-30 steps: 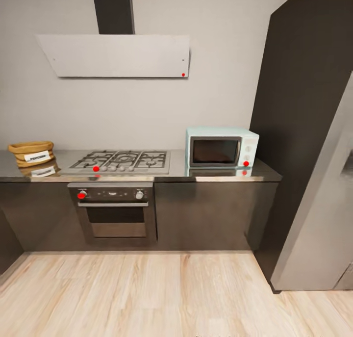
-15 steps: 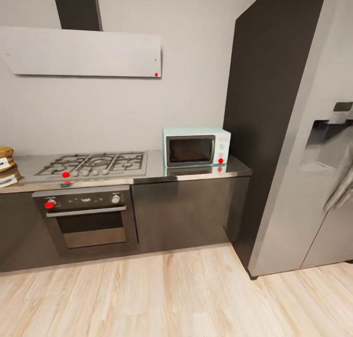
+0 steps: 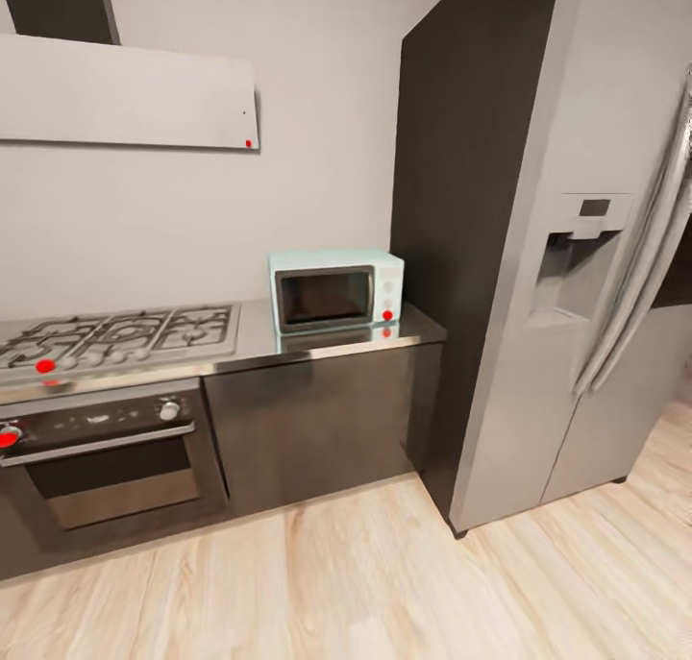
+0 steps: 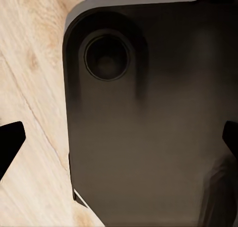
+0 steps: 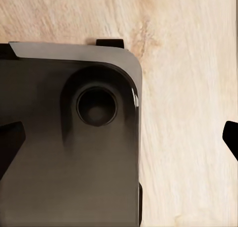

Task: In the kitchen, take the popcorn bag from the countertop, put it into the microwave, and heat it until the popcorn is cooked so the cooked popcorn ends up inside the bag.

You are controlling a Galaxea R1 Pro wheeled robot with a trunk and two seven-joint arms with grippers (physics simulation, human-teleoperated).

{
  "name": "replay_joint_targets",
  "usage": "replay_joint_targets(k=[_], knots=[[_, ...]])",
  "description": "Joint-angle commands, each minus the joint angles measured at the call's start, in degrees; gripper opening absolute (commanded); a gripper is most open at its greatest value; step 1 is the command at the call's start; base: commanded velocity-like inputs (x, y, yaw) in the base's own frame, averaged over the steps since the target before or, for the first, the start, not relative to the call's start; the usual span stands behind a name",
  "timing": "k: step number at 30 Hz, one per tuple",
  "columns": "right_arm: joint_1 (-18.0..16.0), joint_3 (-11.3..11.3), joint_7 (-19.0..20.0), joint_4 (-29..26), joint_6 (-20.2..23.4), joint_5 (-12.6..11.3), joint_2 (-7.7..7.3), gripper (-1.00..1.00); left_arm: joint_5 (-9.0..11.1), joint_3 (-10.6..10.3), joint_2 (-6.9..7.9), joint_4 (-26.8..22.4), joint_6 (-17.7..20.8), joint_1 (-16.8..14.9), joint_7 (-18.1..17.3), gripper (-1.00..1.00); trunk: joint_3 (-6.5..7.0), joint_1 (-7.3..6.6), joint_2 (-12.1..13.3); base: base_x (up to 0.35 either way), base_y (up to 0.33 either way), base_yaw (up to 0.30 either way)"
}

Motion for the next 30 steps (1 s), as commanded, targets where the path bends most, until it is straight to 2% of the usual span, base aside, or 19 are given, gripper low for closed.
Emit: replay_joint_targets(k=[1, 11, 18, 30], knots=[[0.0, -0.1, 0.0, 0.0, -0.2, 0.0, 0.00, 1.00, 0.1, 0.0, 0.01, 0.0, 0.0, 0.0, 0.0, 1.00, -0.05, 0.03, 0.0, 0.337, 0.000, -0.126], [0.0, -0.1, 0.0, 0.0, -0.2, 0.0, 0.00, 1.00, 0.0, 0.0, 0.00, -0.2, 0.4, 0.0, 0.0, 1.00, -0.05, 0.03, 0.0, 0.332, 0.000, -0.019], [0.0, -0.1, 0.0, 0.0, -0.2, 0.0, 0.00, 1.00, 0.0, 0.0, -0.27, -0.2, 0.0, 0.0, 0.0, 1.00, -0.05, 0.03, 0.0, 0.096, 0.000, 0.000], [0.0, -0.1, 0.0, 0.0, -0.2, 0.0, 0.00, 1.00, 0.1, 0.1, -0.05, -0.2, 0.5, 0.0, 0.1, 1.00, 2.10, -2.60, 4.8, 0.002, 0.000, 0.001]])
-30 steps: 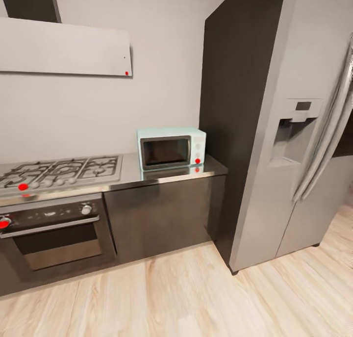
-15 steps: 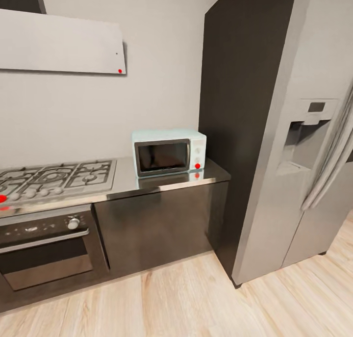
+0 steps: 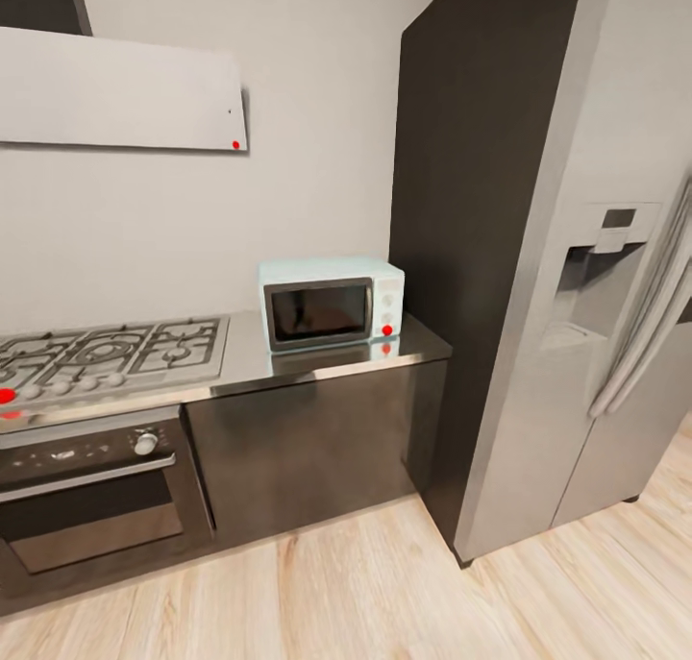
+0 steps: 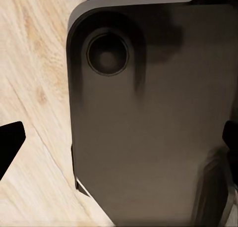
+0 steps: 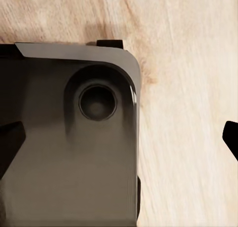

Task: In the kitchen, take the popcorn bag from the countertop, put it into the microwave, and heat it until the popcorn is cooked so the cooked popcorn ends up inside the bag.

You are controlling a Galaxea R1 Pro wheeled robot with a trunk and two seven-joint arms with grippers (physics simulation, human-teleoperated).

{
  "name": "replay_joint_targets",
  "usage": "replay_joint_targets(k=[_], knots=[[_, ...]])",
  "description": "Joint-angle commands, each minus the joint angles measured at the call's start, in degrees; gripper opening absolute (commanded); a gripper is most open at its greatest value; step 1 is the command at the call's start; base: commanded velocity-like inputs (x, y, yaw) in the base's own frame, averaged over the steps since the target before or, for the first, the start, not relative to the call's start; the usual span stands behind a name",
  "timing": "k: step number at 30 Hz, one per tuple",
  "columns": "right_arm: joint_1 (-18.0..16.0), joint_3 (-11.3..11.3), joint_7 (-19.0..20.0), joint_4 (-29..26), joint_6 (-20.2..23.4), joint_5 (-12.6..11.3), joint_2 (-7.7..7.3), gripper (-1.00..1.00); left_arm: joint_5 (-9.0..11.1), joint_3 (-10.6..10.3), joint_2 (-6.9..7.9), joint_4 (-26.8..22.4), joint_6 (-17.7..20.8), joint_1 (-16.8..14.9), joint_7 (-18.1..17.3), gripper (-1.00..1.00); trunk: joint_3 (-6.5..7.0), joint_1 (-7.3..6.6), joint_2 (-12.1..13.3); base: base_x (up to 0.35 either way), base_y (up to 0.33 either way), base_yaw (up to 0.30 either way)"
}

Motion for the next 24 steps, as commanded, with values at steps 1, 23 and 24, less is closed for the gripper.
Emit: replay_joint_targets(k=[1, 23, 24], knots=[[0.0, -0.1, -0.1, 0.0, -0.2, 0.0, 0.00, 1.00, 0.1, 0.1, 0.06, 0.0, 0.1, 0.0, 0.0, 1.00, 0.13, -0.23, 0.4, 0.000, 0.000, 0.064], [0.0, 0.1, -0.1, 0.0, -5.7, 0.2, 0.00, 1.00, 0.1, 0.2, 0.30, 0.0, 0.1, 0.0, 0.0, 1.00, 4.08, -5.06, 9.2, 0.000, 0.000, 0.121], [0.0, 0.1, -0.1, 0.0, -6.2, 0.2, 0.00, 1.00, 0.1, 0.2, 0.30, 0.0, 0.1, 0.0, 0.0, 1.00, 4.26, -5.28, 9.6, 0.000, 0.000, 0.000]])
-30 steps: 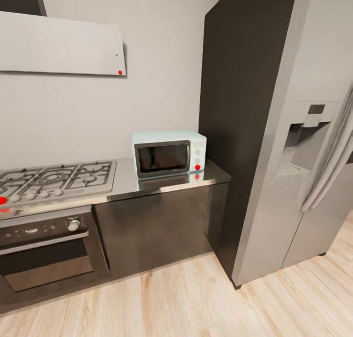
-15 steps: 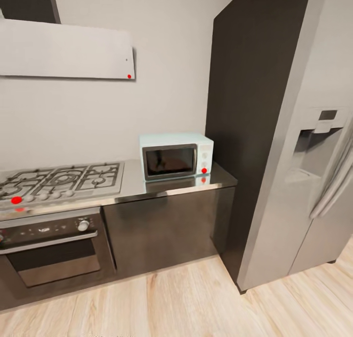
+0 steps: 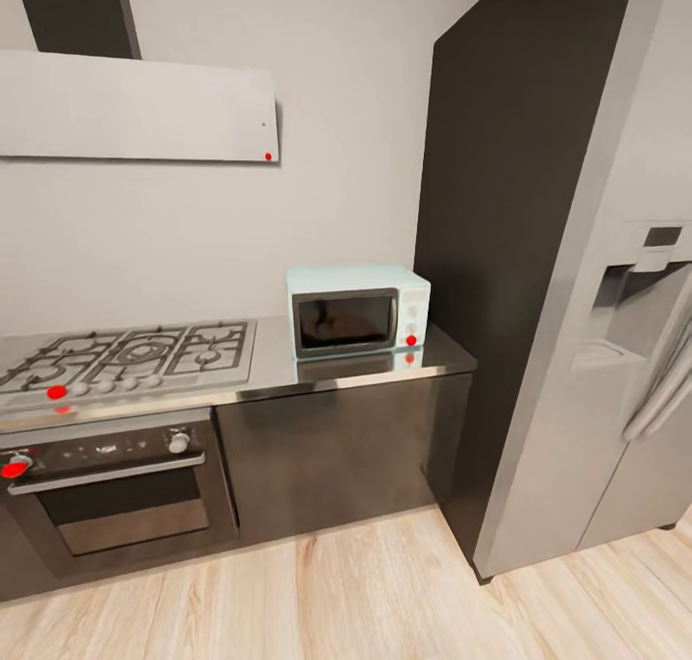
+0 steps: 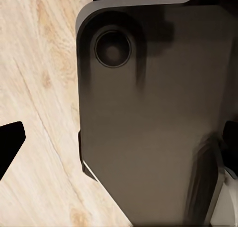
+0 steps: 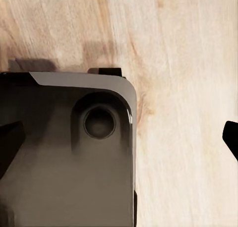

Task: In the kitchen, take the popcorn bag from the countertop, put it into the microwave, and heat it until the popcorn is cooked so the cooked popcorn ends up inside the bag.

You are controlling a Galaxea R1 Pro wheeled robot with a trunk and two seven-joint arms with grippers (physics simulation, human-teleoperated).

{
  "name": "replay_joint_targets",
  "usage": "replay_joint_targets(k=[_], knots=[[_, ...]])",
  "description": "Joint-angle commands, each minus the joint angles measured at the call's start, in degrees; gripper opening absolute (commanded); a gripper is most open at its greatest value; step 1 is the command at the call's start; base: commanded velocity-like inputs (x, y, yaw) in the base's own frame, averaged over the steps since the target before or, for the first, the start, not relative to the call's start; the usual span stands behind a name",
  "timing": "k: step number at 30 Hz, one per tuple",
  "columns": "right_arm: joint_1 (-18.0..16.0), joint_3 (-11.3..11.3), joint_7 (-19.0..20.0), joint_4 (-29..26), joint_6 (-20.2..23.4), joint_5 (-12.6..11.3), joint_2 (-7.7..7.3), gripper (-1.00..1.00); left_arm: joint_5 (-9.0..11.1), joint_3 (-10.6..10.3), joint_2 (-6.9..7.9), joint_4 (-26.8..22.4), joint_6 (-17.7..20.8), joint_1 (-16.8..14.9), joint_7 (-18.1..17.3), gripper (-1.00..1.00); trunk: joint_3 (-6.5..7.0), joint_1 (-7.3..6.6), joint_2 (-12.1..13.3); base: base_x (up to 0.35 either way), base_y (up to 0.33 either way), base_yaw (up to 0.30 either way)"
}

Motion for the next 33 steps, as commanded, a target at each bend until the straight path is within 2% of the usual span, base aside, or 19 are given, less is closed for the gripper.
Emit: replay_joint_targets(k=[1, 21, 26, 29, 33], knots=[[0.0, 0.0, 0.0, 0.0, -0.4, 0.0, 0.00, 1.00, 0.0, 0.0, -0.01, 0.0, 0.1, 0.0, 0.0, 1.00, 0.12, -0.23, 0.4, 0.000, 0.000, 0.000], [0.0, -0.1, 0.2, 0.0, -0.7, 0.0, 0.03, 1.00, 0.1, 0.1, -0.01, 0.0, 0.1, 0.0, 0.0, 1.00, 3.71, -4.62, 8.4, 0.000, 0.000, 0.000], [0.0, 0.2, 0.2, -0.4, -0.6, 0.1, 0.08, 1.00, 0.1, 0.1, -0.01, 0.0, 0.1, 0.0, 0.0, 1.00, 4.61, -5.72, 10.4, 0.000, 0.000, 0.184], [0.0, 0.2, 0.0, -3.0, -0.6, 0.2, 0.07, 1.00, 0.1, 0.1, -0.01, 0.0, 0.1, 0.0, 0.0, 1.00, 5.15, -6.38, 11.6, 0.000, 0.000, 0.261], [0.0, 0.2, 0.0, -10.2, -0.5, 0.3, 0.01, 1.00, 0.1, 0.1, -0.01, 0.0, 0.1, 0.0, 0.0, 1.00, 5.87, -7.26, 13.2, 0.000, 0.000, 0.208]])
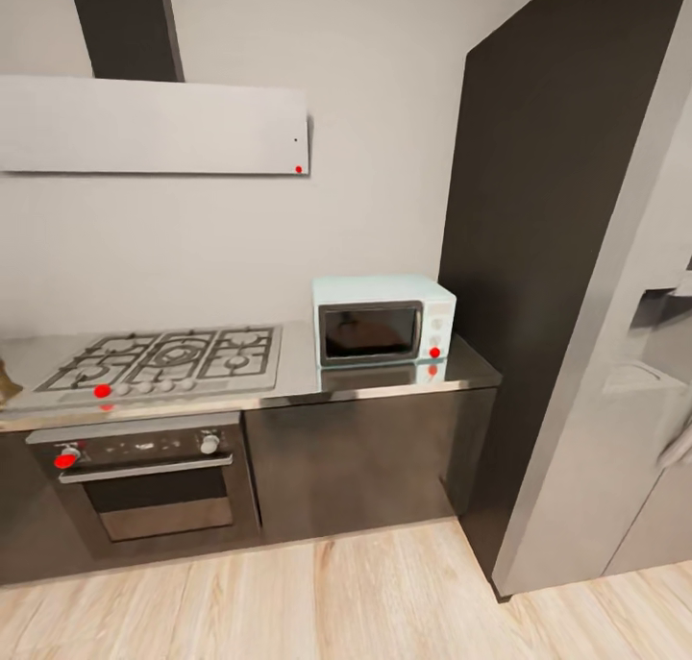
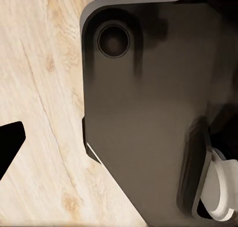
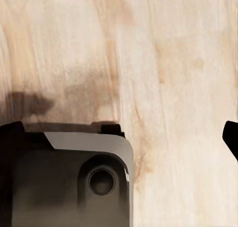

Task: In the kitchen, take the popcorn bag from the countertop, put it into the microwave, and heat it until the popcorn is cooked so the cooked popcorn ends up inside the bag.

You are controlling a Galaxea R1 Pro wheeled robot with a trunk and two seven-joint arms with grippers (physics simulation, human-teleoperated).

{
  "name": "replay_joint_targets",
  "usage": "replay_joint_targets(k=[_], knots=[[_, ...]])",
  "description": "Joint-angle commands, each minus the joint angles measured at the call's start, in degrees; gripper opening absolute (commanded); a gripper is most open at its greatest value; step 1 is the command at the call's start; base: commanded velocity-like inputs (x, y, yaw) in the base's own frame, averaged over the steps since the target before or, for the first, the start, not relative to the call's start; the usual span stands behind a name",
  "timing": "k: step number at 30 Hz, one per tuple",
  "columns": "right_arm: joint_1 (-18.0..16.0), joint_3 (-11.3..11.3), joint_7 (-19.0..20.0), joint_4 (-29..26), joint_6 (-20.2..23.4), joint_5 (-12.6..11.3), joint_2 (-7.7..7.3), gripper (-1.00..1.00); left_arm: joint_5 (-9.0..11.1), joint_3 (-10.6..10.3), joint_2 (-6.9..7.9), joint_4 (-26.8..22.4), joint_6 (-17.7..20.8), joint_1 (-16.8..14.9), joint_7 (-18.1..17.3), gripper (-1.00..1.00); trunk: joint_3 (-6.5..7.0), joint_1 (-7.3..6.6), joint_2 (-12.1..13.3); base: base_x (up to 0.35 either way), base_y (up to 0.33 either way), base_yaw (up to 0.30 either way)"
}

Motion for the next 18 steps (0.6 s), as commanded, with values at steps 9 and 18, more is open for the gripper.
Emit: replay_joint_targets(k=[9, 18], knots=[[0.0, -0.2, -1.7, -22.2, -0.3, 0.1, -0.02, 1.00, 0.1, 0.0, -0.01, 0.0, 0.1, 0.0, 0.0, 1.00, 1.55, -1.98, 3.6, 0.000, 0.000, 0.013], [-0.2, -0.2, -2.0, -44.0, -0.4, 0.0, -0.02, 1.00, 0.0, 0.0, -0.01, 0.0, 0.1, 0.0, 0.0, 1.00, 3.16, -3.96, 7.2, 0.000, 0.000, 0.000]])
